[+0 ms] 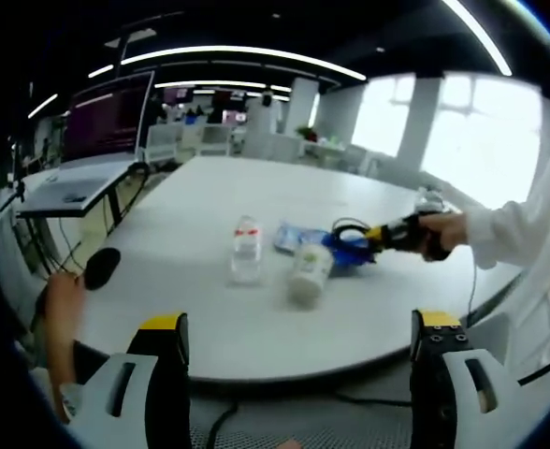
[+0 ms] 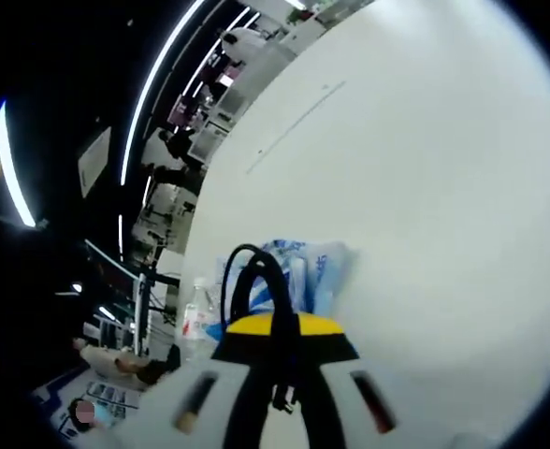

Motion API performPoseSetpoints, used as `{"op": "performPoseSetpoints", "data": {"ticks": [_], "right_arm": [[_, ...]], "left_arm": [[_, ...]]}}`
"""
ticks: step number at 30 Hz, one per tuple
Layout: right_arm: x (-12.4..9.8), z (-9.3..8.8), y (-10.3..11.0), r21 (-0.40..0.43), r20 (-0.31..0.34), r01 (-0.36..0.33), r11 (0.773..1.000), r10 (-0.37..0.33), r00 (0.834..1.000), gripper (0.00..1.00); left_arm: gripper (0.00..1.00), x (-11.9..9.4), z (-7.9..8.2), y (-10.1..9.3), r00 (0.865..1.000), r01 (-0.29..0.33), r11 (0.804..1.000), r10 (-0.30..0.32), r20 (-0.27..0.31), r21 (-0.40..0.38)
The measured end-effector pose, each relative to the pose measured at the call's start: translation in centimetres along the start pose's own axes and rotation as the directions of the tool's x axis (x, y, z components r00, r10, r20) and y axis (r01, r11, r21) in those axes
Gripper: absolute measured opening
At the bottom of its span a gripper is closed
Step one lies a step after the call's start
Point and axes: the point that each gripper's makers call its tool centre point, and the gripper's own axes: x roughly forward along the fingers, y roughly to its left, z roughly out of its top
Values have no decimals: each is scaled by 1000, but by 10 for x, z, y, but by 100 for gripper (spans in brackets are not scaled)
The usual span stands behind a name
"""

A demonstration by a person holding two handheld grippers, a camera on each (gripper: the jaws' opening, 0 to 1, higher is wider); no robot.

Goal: Arrange the tabletop items into an orderly group along one side of the table until the central work area is clear of visible clutter.

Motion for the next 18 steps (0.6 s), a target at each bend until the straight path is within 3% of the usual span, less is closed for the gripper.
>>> {"op": "performPoseSetpoints", "data": {"ticks": [12, 18], "right_arm": [[8, -2, -3, -44, -13, 35, 998, -35, 999, 5], [8, -4, 1, -122, -11, 39, 992, -40, 999, 6]], "left_arm": [[95, 1, -1, 2, 1000, -6, 1000, 6, 1, -7], [95, 1, -2, 3, 1000, -6, 1000, 6, 0, -10]]}}
